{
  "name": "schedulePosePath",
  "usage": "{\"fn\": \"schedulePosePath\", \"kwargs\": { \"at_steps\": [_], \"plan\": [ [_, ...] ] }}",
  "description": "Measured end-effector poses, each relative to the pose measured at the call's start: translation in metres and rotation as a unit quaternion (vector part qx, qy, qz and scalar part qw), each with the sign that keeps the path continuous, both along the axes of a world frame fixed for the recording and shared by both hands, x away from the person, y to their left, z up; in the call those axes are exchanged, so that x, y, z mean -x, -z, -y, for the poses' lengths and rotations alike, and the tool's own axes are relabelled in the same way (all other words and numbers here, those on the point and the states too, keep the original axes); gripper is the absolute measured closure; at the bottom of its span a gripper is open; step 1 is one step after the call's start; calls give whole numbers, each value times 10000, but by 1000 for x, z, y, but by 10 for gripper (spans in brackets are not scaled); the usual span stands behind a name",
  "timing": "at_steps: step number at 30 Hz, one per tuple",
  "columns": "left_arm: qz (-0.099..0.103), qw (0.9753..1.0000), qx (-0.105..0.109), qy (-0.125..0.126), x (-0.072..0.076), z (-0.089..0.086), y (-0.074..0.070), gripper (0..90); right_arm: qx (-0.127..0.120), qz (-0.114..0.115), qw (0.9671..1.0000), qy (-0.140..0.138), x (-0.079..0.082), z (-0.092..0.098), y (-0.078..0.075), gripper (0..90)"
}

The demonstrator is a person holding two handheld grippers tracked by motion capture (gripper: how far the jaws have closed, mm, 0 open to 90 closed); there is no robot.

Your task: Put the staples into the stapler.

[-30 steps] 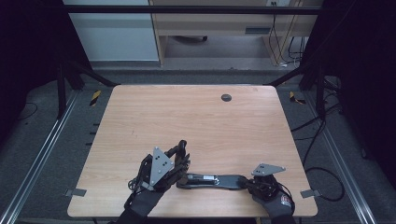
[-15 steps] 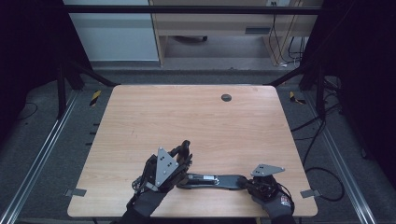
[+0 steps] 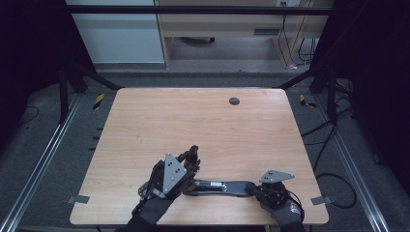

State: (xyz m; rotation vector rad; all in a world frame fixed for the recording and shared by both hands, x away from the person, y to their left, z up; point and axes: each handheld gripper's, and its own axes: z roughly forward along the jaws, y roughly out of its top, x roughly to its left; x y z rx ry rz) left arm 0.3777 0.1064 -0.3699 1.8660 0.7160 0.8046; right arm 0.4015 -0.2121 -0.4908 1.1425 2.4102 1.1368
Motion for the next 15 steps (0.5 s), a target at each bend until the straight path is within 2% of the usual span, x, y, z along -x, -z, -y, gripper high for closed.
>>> {"fn": "schedulePosePath", "kwargs": {
  "at_steps": [15],
  "plan": [
    [72,9999,-101,11,0,6,0,578,-14,-26,10000,37,0,-1,0,894]
  ]
}}
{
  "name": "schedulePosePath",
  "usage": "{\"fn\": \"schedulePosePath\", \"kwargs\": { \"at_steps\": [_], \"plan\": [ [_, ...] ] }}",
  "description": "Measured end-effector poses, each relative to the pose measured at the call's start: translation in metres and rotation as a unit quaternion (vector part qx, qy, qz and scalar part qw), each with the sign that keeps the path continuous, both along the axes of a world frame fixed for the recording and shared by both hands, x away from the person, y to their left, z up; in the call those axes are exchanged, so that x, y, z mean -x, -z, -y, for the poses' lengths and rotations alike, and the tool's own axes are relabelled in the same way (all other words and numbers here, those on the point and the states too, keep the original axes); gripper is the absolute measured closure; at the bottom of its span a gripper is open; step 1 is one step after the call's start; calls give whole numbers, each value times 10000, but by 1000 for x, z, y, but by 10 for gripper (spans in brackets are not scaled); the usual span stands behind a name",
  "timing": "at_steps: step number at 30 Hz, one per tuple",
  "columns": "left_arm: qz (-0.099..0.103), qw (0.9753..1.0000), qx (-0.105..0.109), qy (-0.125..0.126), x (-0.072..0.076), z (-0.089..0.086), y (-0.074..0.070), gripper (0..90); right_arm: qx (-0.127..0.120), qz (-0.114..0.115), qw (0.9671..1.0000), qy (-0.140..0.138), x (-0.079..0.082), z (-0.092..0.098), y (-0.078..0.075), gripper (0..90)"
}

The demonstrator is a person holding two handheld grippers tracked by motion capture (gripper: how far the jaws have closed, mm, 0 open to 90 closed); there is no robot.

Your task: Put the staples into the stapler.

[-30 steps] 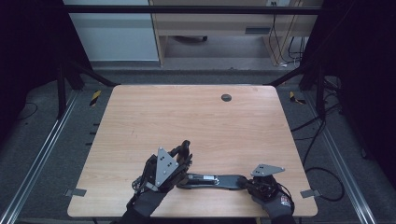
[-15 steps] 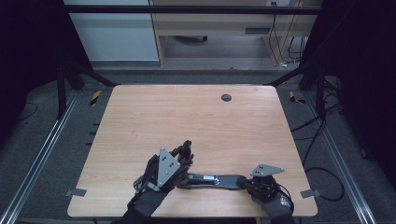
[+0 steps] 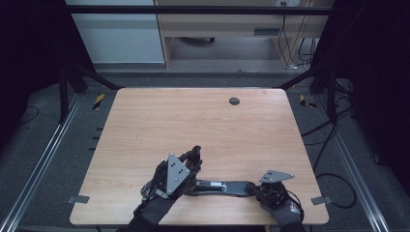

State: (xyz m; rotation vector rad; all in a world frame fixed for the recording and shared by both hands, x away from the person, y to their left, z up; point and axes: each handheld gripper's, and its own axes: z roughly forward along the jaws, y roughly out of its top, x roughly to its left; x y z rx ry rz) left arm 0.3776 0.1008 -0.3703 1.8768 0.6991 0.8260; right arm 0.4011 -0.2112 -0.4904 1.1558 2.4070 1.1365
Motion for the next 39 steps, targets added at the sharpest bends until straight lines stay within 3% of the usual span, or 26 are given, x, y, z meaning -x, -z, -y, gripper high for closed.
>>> {"fn": "schedulePosePath", "kwargs": {
  "at_steps": [18,34,39],
  "plan": [
    [131,9995,-273,-29,2,16,2,579,11,27,10000,-2,0,0,0,896],
    [230,9990,-384,-52,4,25,4,579,2,55,10000,-28,0,0,1,896],
    [307,9981,-526,-33,5,35,7,576,9,74,10000,-27,0,0,1,895]
  ]
}}
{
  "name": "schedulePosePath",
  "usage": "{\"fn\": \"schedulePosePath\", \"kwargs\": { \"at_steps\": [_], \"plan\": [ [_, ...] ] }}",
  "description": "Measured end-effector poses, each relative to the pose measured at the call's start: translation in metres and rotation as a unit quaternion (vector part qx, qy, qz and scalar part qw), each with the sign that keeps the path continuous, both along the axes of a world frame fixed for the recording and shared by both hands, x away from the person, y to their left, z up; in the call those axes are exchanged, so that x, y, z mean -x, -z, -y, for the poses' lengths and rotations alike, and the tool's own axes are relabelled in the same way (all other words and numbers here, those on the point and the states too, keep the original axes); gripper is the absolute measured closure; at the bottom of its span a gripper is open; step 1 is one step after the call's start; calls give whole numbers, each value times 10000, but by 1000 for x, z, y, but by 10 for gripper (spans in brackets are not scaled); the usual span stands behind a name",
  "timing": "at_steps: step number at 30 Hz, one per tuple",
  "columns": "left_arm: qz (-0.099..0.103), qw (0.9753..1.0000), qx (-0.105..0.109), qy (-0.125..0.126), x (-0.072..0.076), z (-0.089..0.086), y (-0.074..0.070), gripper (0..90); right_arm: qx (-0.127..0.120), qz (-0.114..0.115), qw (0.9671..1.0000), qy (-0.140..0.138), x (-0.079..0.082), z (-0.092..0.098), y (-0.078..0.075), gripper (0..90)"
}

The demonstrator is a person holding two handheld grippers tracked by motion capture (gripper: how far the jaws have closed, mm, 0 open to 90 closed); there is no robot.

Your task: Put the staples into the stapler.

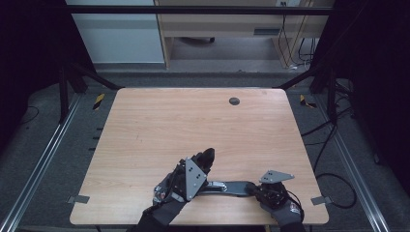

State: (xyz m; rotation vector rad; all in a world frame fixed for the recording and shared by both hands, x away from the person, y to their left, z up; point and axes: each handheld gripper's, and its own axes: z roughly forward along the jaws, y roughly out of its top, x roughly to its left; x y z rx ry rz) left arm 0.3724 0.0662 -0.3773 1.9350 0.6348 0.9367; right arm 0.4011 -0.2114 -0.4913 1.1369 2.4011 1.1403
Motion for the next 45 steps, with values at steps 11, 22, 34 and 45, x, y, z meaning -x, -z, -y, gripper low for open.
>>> {"fn": "schedulePosePath", "kwargs": {
  "at_steps": [11,22,34,45],
  "plan": [
    [175,9994,-295,-15,2,18,6,573,-16,-18,10000,-16,0,0,0,898],
    [231,9990,-387,-11,3,24,9,571,-17,-29,10000,-4,0,0,0,898],
    [348,9974,-626,25,5,36,15,569,-52,-51,10000,0,-1,2,0,900],
    [435,9963,-738,51,5,44,21,565,-59,-76,10000,-14,-1,2,0,900]
  ]
}}
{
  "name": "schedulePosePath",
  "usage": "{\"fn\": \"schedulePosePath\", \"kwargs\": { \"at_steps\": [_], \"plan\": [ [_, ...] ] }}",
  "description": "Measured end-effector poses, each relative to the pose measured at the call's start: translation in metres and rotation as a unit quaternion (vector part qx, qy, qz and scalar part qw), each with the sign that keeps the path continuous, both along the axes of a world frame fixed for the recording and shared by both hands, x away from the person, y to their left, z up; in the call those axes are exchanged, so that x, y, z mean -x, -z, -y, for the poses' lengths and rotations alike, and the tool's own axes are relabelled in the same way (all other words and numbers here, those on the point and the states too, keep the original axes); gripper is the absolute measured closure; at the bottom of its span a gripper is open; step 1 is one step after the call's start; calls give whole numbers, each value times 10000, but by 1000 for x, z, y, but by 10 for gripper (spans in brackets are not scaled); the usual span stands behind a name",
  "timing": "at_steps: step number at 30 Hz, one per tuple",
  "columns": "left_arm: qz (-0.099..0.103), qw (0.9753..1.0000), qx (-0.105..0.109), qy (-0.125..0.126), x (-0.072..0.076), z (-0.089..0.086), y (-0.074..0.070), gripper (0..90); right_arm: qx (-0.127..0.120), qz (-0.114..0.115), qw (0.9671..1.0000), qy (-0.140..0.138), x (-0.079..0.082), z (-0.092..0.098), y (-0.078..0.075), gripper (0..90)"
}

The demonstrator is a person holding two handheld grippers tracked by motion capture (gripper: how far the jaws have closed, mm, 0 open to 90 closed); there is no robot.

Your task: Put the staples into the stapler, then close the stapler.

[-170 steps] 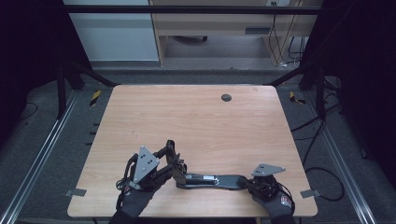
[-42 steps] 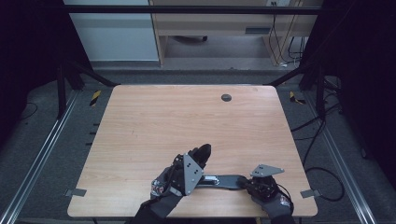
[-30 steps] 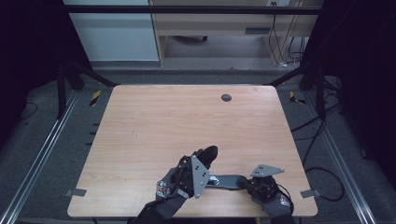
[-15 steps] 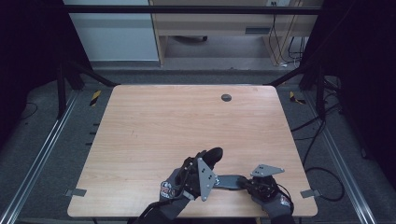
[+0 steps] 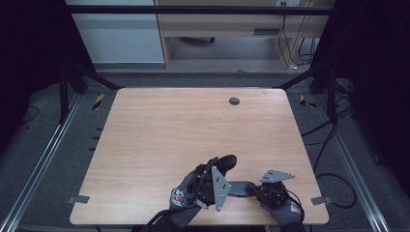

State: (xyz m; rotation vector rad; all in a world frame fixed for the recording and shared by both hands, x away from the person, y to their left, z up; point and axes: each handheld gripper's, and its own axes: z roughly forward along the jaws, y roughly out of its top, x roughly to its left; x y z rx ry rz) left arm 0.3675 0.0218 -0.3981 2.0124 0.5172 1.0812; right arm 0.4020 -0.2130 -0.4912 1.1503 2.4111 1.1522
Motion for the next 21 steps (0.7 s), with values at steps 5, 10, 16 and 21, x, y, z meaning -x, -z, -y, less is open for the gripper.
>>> {"fn": "schedulePosePath", "kwargs": {
  "at_steps": [5,10,16,21],
  "plan": [
    [33,10000,-61,4,0,3,2,564,5,17,10000,11,0,0,0,900],
    [93,9999,-127,-2,1,6,4,565,13,24,10000,-5,0,0,0,900],
    [206,9995,-233,-11,3,10,8,567,7,22,10000,-8,1,-1,0,900],
    [309,9988,-393,-11,4,15,12,570,33,39,10000,3,1,-1,0,900]
  ]
}}
